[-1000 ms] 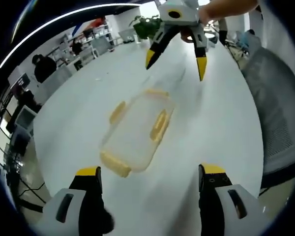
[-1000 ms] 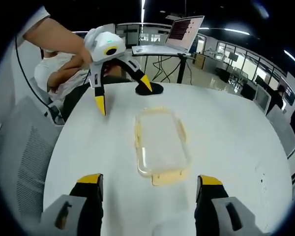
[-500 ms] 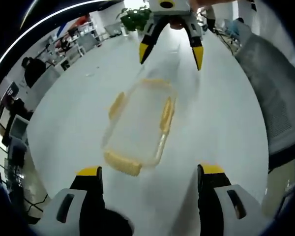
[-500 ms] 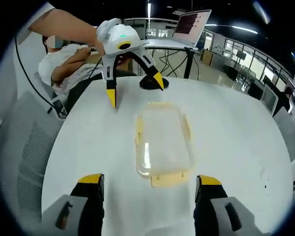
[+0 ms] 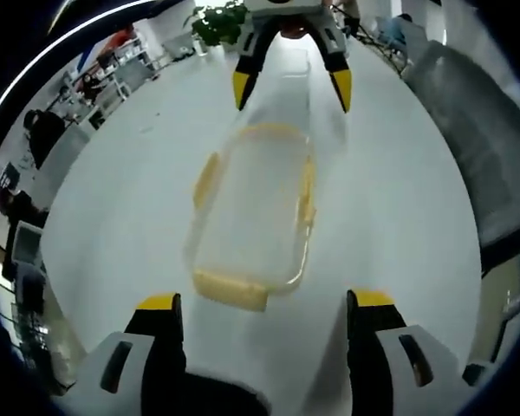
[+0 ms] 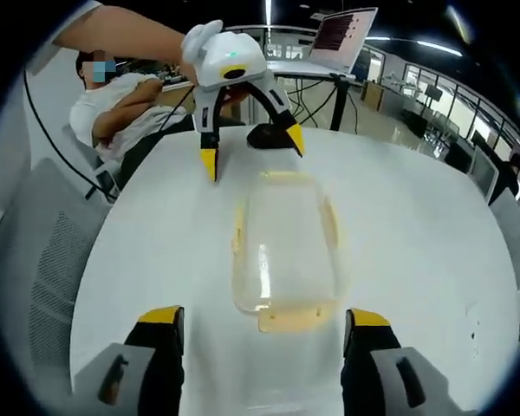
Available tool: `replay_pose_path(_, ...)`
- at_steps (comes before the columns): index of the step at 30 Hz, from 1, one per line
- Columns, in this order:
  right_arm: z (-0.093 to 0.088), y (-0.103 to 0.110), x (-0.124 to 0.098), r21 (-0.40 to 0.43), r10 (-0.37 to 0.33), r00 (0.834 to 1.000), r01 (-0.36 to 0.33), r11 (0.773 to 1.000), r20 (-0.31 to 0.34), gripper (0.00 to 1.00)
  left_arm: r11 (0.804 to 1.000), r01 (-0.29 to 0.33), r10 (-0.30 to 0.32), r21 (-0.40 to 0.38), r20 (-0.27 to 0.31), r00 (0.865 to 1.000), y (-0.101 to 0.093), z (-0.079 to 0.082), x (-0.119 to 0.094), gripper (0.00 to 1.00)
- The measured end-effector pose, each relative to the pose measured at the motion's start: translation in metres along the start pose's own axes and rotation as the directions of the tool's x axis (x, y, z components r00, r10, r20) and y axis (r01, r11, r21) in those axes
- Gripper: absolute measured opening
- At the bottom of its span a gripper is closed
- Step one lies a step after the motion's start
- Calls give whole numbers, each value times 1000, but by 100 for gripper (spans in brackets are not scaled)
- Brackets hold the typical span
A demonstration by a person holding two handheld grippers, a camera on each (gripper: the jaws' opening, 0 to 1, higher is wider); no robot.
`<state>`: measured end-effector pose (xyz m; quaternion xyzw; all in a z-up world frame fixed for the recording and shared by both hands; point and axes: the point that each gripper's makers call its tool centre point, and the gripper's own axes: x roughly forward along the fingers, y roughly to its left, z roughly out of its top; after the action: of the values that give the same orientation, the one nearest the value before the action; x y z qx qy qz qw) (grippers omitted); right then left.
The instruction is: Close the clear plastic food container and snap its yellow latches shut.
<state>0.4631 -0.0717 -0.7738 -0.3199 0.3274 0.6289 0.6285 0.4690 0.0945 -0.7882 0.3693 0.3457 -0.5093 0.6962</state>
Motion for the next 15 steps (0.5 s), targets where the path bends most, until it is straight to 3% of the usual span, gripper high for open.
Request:
replay_pose_path(7, -2, -4, 3, 9, 15, 1000, -15, 1000, -21, 67, 1000, 25, -25, 1, 0, 1000, 3, 2, 6, 74)
replay_pose_path(13, -3, -9, 8, 12, 10, 999, -9, 1000, -41, 66, 997, 55, -54, 49, -26, 998, 1, -1, 11, 70)
replay_pose_path(15, -2, -11, 10, 15, 11, 999, -10, 1000, -41, 66, 998, 57, -57, 32, -16, 998, 5, 1, 11, 71)
